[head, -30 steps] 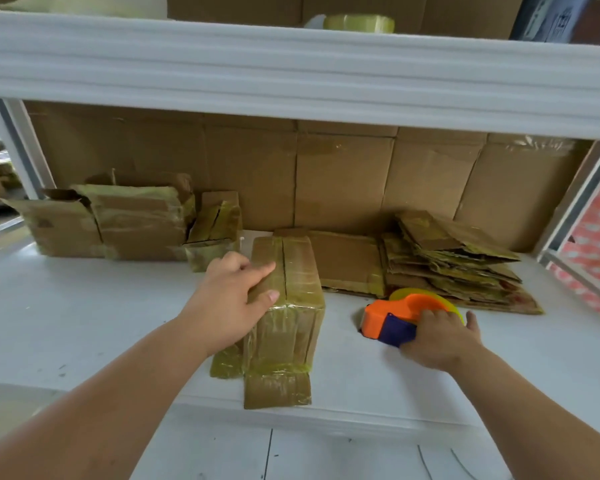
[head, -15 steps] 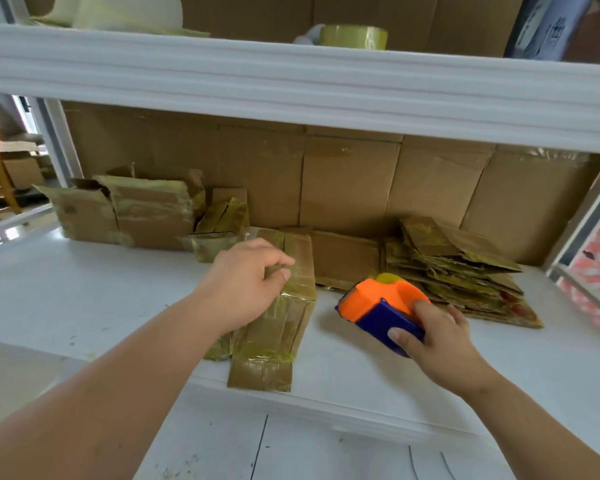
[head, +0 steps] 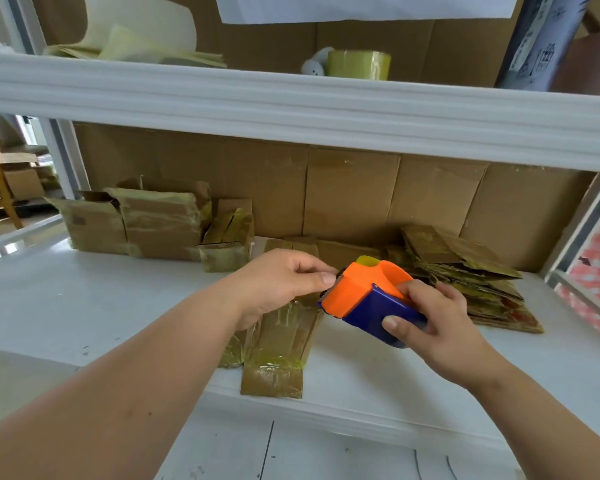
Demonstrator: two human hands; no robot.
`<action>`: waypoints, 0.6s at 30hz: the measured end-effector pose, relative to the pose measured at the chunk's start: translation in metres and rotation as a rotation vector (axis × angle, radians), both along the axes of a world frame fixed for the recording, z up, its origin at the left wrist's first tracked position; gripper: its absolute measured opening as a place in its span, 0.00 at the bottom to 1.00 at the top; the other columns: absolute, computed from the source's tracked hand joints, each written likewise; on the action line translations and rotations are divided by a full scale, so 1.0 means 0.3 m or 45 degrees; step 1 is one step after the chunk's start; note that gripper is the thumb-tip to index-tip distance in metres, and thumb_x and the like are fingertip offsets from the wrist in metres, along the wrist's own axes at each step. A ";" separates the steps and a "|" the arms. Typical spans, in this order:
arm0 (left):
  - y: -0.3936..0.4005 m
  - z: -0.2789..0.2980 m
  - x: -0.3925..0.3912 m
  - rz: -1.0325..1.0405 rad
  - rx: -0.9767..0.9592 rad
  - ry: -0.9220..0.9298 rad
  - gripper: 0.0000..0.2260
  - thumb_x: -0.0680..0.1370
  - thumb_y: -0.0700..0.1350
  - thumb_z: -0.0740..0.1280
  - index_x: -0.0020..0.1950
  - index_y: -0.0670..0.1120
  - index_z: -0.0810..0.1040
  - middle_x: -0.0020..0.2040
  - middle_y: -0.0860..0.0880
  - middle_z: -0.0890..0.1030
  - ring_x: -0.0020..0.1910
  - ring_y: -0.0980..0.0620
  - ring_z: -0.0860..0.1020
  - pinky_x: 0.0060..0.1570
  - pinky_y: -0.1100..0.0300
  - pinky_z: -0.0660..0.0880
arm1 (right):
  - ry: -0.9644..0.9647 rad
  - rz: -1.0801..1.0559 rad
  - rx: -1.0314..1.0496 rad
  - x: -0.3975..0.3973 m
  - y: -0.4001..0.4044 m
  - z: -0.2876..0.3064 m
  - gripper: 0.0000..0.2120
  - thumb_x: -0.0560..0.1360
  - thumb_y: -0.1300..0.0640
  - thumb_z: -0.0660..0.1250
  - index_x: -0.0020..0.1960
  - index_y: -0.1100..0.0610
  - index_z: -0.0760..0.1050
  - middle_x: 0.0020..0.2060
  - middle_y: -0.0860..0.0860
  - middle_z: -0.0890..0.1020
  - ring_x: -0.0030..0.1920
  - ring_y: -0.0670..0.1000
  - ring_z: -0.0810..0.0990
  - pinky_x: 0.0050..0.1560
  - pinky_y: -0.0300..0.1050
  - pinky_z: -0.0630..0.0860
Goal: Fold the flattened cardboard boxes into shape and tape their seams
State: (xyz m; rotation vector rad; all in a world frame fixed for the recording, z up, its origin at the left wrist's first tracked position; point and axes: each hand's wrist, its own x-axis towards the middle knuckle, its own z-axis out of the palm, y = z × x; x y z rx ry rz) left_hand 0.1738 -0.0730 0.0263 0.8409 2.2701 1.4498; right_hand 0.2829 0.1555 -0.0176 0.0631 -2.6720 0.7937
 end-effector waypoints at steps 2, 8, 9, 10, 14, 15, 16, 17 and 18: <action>-0.005 -0.003 -0.007 -0.003 0.099 -0.080 0.07 0.80 0.45 0.68 0.53 0.52 0.85 0.51 0.52 0.86 0.55 0.55 0.81 0.59 0.55 0.76 | -0.030 0.003 -0.033 0.007 -0.015 0.012 0.12 0.76 0.36 0.61 0.51 0.43 0.70 0.49 0.36 0.77 0.56 0.21 0.61 0.75 0.57 0.54; -0.002 0.001 -0.017 0.067 0.190 -0.187 0.10 0.82 0.40 0.64 0.47 0.47 0.84 0.42 0.49 0.84 0.43 0.53 0.79 0.46 0.57 0.76 | -0.030 0.031 -0.051 0.009 -0.020 0.033 0.20 0.69 0.30 0.61 0.52 0.43 0.71 0.46 0.34 0.78 0.60 0.43 0.71 0.63 0.53 0.72; 0.000 0.005 -0.015 0.083 0.197 -0.196 0.10 0.82 0.41 0.64 0.46 0.46 0.84 0.41 0.49 0.83 0.42 0.53 0.78 0.43 0.58 0.75 | -0.024 0.053 -0.072 0.009 -0.018 0.033 0.22 0.67 0.29 0.60 0.52 0.43 0.71 0.46 0.34 0.78 0.60 0.46 0.72 0.56 0.46 0.76; 0.002 0.009 -0.013 0.093 0.207 -0.207 0.09 0.81 0.43 0.65 0.46 0.45 0.83 0.40 0.48 0.81 0.40 0.53 0.77 0.41 0.59 0.74 | -0.009 0.073 -0.104 0.007 -0.018 0.035 0.23 0.66 0.28 0.61 0.52 0.43 0.72 0.46 0.35 0.79 0.58 0.48 0.74 0.47 0.41 0.78; 0.005 0.011 -0.004 0.146 0.262 -0.228 0.07 0.78 0.43 0.69 0.40 0.45 0.81 0.34 0.49 0.80 0.32 0.56 0.76 0.35 0.61 0.72 | 0.104 0.069 -0.164 0.002 -0.050 0.072 0.23 0.65 0.31 0.61 0.47 0.49 0.74 0.40 0.38 0.81 0.43 0.44 0.81 0.36 0.35 0.76; 0.006 0.009 -0.003 0.171 0.270 -0.217 0.07 0.78 0.41 0.69 0.40 0.45 0.81 0.32 0.50 0.80 0.30 0.57 0.75 0.35 0.62 0.71 | 0.148 0.049 -0.170 -0.003 -0.059 0.081 0.23 0.65 0.31 0.60 0.44 0.50 0.74 0.38 0.39 0.80 0.40 0.43 0.80 0.34 0.34 0.74; 0.007 0.009 -0.001 0.195 0.274 -0.202 0.07 0.78 0.40 0.69 0.40 0.45 0.82 0.31 0.51 0.80 0.28 0.59 0.75 0.34 0.62 0.71 | 0.192 0.021 -0.178 -0.008 -0.067 0.088 0.23 0.66 0.31 0.59 0.42 0.50 0.74 0.36 0.40 0.80 0.37 0.43 0.79 0.33 0.34 0.72; 0.007 0.011 0.001 0.216 0.276 -0.185 0.07 0.78 0.40 0.69 0.40 0.44 0.82 0.31 0.51 0.80 0.27 0.60 0.75 0.34 0.63 0.71 | 0.225 -0.012 -0.181 -0.012 -0.072 0.092 0.24 0.67 0.29 0.59 0.40 0.50 0.75 0.34 0.40 0.80 0.35 0.43 0.78 0.32 0.33 0.71; 0.004 0.013 0.003 0.232 0.276 -0.169 0.07 0.78 0.40 0.69 0.41 0.43 0.82 0.31 0.50 0.80 0.27 0.60 0.75 0.33 0.64 0.71 | 0.238 -0.044 -0.176 -0.016 -0.077 0.096 0.25 0.69 0.28 0.59 0.40 0.50 0.75 0.33 0.40 0.79 0.35 0.42 0.78 0.32 0.33 0.70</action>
